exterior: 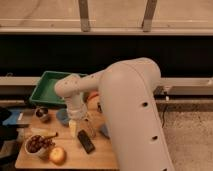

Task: Wipe table surface with eraser

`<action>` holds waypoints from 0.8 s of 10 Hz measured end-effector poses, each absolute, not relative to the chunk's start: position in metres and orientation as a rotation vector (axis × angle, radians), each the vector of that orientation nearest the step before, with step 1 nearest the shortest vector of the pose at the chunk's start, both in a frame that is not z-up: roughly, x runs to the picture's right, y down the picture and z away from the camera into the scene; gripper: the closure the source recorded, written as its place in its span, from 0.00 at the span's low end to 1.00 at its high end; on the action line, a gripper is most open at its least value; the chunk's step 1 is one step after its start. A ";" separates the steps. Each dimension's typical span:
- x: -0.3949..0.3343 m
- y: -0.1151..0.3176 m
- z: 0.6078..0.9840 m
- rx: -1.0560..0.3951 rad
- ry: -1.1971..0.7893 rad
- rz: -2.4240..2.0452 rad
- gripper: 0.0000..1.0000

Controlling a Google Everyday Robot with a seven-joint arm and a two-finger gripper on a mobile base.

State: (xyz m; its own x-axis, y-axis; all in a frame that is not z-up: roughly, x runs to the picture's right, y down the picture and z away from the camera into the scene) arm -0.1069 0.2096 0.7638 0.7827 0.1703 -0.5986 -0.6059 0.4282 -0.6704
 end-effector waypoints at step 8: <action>-0.108 0.257 0.764 -1.086 0.631 0.549 0.20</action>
